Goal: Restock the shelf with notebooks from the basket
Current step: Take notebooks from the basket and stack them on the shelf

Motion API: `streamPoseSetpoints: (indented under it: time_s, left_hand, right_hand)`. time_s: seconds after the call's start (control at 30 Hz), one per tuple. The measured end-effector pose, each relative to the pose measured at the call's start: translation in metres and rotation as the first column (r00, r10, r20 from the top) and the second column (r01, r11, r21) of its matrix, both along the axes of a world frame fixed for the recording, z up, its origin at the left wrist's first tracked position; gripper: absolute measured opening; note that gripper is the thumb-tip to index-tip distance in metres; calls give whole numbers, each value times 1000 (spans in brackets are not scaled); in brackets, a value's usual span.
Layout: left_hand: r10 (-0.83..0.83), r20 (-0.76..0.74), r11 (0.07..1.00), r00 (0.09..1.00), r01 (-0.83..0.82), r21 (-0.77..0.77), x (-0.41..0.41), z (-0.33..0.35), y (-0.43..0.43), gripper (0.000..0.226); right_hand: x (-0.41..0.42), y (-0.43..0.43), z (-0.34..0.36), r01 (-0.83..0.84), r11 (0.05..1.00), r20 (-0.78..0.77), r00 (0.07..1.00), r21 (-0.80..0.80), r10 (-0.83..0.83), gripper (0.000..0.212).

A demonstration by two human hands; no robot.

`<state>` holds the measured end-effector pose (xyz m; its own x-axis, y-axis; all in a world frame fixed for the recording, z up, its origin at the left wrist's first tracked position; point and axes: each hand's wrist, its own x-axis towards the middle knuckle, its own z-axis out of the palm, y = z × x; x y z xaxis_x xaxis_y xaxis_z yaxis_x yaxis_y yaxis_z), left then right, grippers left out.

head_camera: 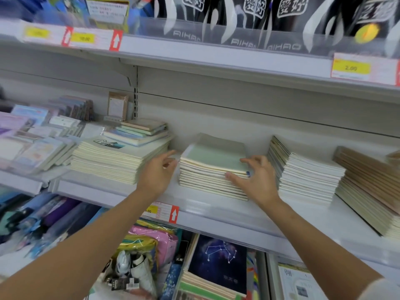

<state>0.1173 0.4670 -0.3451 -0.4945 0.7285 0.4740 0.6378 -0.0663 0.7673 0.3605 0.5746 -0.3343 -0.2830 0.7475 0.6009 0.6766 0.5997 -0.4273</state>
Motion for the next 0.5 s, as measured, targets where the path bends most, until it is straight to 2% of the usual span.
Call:
streamPoseSetpoints:
  time_s: [0.07, 0.1, 0.2, 0.3, 0.5]
  left_hand:
    - [178, -138, 983, 974, -170, 70, 2, 2, -24, 18]
    - [213, -165, 975, 963, -200, 92, 1, 2, -36, 9]
    - [203, -113, 978, 973, -197, 62, -10, -5, -73, 22]
    - [202, -85, 978, 976, -206, -38, -27, -20, -121, 25]
    - [238, -190, 892, 953, -292, -346, -46, -78, -229, 28]
  right_hand:
    - [-10, -16, 2, -34, 991, 22, 999, 130, 32, 51]
    - [-19, -27, 3, -80, 982, 33, 997, 173, 76, 43]
    - [-52, -73, 1, -251, 946, 49, 968, 204, 246, 25]
    - [-84, -123, -12, -404, 911, -3, 914, 87, 406, 17]
    - [-131, -218, -87, -539, 824, 68, 828, -173, 556, 4]
